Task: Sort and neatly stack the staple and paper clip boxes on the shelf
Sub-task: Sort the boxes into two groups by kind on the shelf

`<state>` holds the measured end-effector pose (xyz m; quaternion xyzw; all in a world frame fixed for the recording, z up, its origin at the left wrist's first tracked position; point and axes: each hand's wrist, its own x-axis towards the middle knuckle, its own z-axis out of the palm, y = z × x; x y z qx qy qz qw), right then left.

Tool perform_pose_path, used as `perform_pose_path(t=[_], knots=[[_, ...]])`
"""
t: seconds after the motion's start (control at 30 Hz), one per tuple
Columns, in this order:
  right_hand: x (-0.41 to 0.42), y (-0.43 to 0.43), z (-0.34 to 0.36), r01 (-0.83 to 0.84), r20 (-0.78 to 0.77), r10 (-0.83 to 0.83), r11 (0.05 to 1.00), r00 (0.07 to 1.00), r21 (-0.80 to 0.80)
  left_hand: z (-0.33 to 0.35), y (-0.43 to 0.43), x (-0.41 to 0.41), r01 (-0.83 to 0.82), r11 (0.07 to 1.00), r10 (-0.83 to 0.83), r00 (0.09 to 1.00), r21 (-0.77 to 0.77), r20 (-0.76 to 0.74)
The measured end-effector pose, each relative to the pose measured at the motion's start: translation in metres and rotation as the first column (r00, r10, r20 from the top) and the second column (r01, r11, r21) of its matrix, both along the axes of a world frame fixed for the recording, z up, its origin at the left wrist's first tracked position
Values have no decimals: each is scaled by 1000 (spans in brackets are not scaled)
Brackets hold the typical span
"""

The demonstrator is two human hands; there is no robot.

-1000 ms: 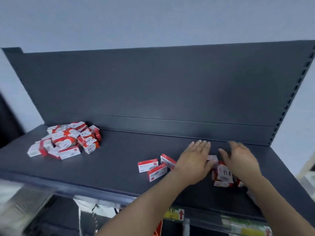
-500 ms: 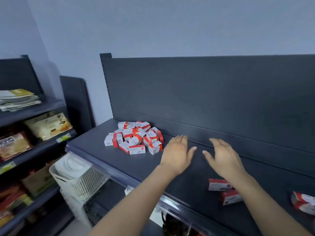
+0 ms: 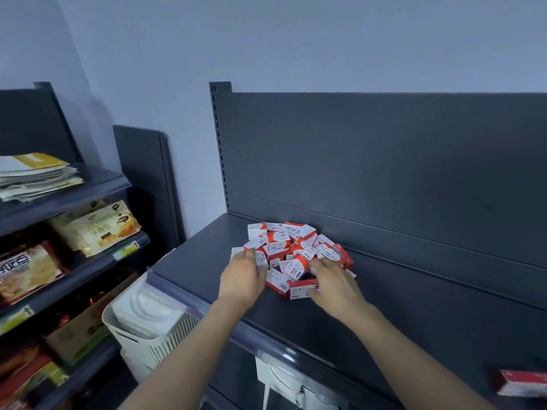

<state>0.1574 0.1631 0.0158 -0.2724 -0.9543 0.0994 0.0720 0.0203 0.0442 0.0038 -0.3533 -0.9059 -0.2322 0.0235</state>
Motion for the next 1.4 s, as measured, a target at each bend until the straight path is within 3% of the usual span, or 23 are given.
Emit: perform_pose_path(t=[0.37, 0.47, 0.53, 0.6, 0.7, 0.77, 0.83, 1.03, 1.23, 1.3, 1.4], knots=[[-36, 2, -27, -37, 121, 32, 998, 992, 45, -33, -18, -57, -263, 964, 255, 951, 27, 174], [-37, 7, -30, -59, 140, 53, 998, 989, 38, -35, -11, -61, -324, 938, 299, 936, 126, 184], [-36, 10, -31, -77, 157, 70, 996, 985, 40, -34, -4, -54, -230, 936, 214, 973, 267, 86], [-36, 12, -31, -92, 172, 82, 994, 982, 52, -30, 1, -42, 28, 957, -7, 997, 288, -72], [-35, 13, -32, -102, 192, 87, 992, 977, 70, -31, 10, -27, 419, 907, -408, 897, 34, -168], [-34, 14, -32, -100, 208, 83, 992, 974, 72, -29, 16, -20, 494, 855, -513, 851, -160, -114], [-31, 16, -31, -97, 222, 80, 993, 972, 66, -24, 23, -15, 472, 839, -504, 861, -271, -60], [-20, 16, -27, -77, 251, 66, 996, 966, 35, -21, 29, -3, 415, 819, -441, 897, -396, 29], [-12, 13, -26, -38, 261, 33, 999, 965, 13, -26, 24, -4, 348, 794, -443, 893, -498, -82], [-10, 10, -25, -32, 252, 28, 999, 967, 13, -27, 23, -3, 362, 815, -404, 915, -452, 4], [-2, 3, -21, -16, 228, 15, 1000, 974, 3, -29, 21, -1, 330, 906, -296, 941, -263, 161]])
